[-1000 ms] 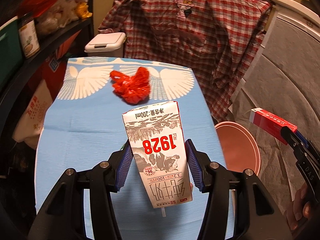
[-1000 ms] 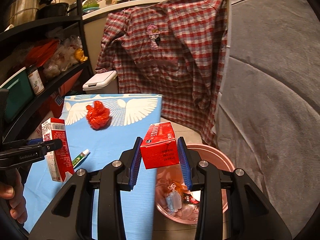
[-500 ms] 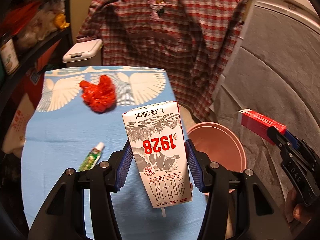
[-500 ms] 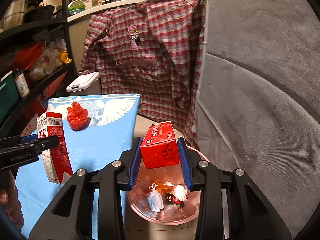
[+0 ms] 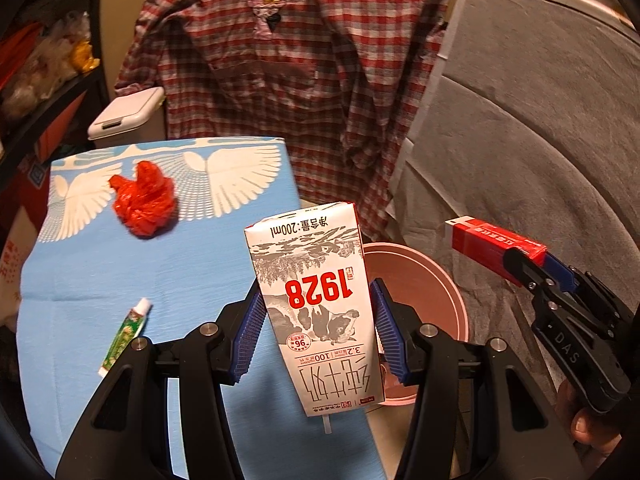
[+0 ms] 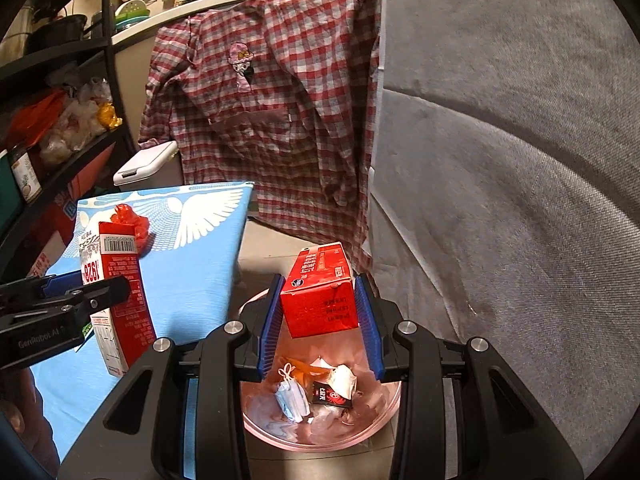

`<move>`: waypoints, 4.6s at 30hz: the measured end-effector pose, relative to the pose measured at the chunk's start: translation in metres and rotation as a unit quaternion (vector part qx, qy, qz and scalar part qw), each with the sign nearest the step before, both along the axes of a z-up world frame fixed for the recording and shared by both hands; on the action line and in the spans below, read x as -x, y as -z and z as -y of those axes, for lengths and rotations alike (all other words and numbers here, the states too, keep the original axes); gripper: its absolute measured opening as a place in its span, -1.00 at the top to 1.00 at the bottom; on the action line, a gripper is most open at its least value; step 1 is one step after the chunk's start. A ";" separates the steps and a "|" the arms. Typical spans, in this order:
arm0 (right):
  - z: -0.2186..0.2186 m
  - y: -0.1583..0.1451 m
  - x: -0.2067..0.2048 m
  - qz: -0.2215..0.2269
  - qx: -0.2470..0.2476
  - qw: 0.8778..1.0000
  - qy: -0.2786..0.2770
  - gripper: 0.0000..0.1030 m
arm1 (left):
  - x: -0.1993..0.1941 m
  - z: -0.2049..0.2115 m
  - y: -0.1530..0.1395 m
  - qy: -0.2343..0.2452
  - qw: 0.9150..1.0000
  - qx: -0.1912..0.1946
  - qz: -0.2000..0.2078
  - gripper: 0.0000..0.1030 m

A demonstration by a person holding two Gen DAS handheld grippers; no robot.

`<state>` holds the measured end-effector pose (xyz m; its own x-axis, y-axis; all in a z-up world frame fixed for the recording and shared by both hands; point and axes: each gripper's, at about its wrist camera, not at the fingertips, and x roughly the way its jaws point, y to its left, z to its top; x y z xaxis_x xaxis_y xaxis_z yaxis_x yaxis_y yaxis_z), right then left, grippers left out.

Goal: Collect trash
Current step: 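Open the right tool over the bin while the left tool releases the carton, then move both tools back over the table toward the red bag and toothpaste, then grasp the red plastic bag with the left tool while the right tool grasps the green toothpaste tube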

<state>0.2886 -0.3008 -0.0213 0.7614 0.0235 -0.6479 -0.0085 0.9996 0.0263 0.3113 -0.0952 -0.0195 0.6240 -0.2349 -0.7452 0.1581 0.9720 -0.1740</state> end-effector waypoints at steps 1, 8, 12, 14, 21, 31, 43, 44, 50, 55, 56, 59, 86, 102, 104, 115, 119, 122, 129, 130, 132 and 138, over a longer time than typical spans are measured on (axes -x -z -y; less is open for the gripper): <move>0.001 0.001 -0.001 -0.001 0.000 1.000 0.001 0.30 | -0.001 0.004 0.001 0.004 1.000 0.000 0.001 0.00; 0.008 0.006 -0.007 -0.007 -0.003 1.000 0.005 0.30 | -0.007 0.026 0.006 0.023 1.000 -0.002 0.002 0.00; 0.012 0.007 -0.011 -0.009 -0.009 1.000 0.009 0.30 | -0.013 0.037 0.009 0.030 1.000 0.001 0.001 0.00; 0.012 0.007 -0.011 -0.009 -0.008 1.000 0.009 0.30 | -0.016 0.043 0.010 0.032 0.999 0.000 0.002 0.00; 0.015 0.009 -0.016 -0.013 -0.009 1.000 0.012 0.23 | -0.023 0.057 0.013 0.050 0.999 0.004 0.008 -0.06; 0.015 0.005 -0.015 -0.004 -0.011 1.000 0.020 0.08 | -0.020 0.038 0.004 0.045 0.999 0.014 0.020 -0.12; -0.045 -0.022 0.007 0.048 -0.022 0.998 -0.023 0.07 | 0.009 -0.049 -0.025 0.007 0.998 -0.004 0.065 0.19; -0.050 -0.024 0.010 0.050 -0.025 0.998 -0.027 0.07 | 0.011 -0.057 -0.027 0.002 0.998 -0.006 0.070 0.20; -0.105 -0.026 0.022 0.058 -0.039 0.996 -0.059 0.16 | 0.028 -0.127 -0.041 -0.034 0.993 -0.028 0.106 0.31; -0.149 -0.020 0.032 0.064 -0.058 0.993 -0.083 0.35 | 0.041 -0.193 -0.052 -0.071 0.989 -0.036 0.126 0.31; -0.159 -0.017 0.034 0.066 -0.062 0.992 -0.086 0.36 | 0.044 -0.208 -0.054 -0.080 0.988 -0.033 0.130 0.31; -0.189 -0.008 0.040 0.068 -0.065 0.991 -0.098 0.37 | 0.052 -0.244 -0.059 -0.104 0.984 -0.028 0.140 0.31; -0.359 0.134 -0.008 -0.119 -0.001 0.993 -0.019 0.00 | 0.049 -0.345 -0.046 -0.164 0.976 0.020 0.145 0.31; -0.282 0.126 -0.048 -0.146 0.005 0.987 -0.069 0.92 | -0.011 -0.310 0.016 -0.103 0.988 0.052 0.104 0.31; -0.275 0.127 -0.050 -0.155 0.002 0.983 -0.097 0.92 | -0.020 -0.300 0.023 -0.089 0.990 0.044 0.104 0.31; -0.267 0.120 -0.039 -0.127 -0.007 0.978 -0.164 0.47 | -0.056 -0.275 0.048 -0.063 0.994 0.034 0.088 0.31; -0.264 0.123 -0.047 -0.133 -0.013 0.978 -0.159 0.63 | -0.070 -0.275 0.056 -0.061 0.994 0.033 0.084 0.31; -0.263 0.124 -0.048 -0.131 -0.020 0.978 -0.159 0.87 | -0.080 -0.273 0.060 -0.055 0.994 0.033 0.084 0.31; -0.257 0.111 -0.047 -0.118 -0.038 0.980 -0.154 0.93 | -0.113 -0.259 0.067 -0.045 0.995 0.049 0.080 0.28; -0.255 0.110 -0.047 -0.118 -0.037 0.980 -0.153 0.93 | -0.119 -0.257 0.069 -0.045 0.995 0.053 0.076 0.23; -0.250 0.108 -0.049 -0.122 -0.044 0.980 -0.151 0.93 | -0.130 -0.250 0.073 -0.048 0.995 0.057 0.069 0.12; -0.238 0.110 -0.055 -0.127 -0.050 0.980 -0.146 0.93 | -0.155 -0.245 0.092 -0.066 0.993 0.088 0.035 0.10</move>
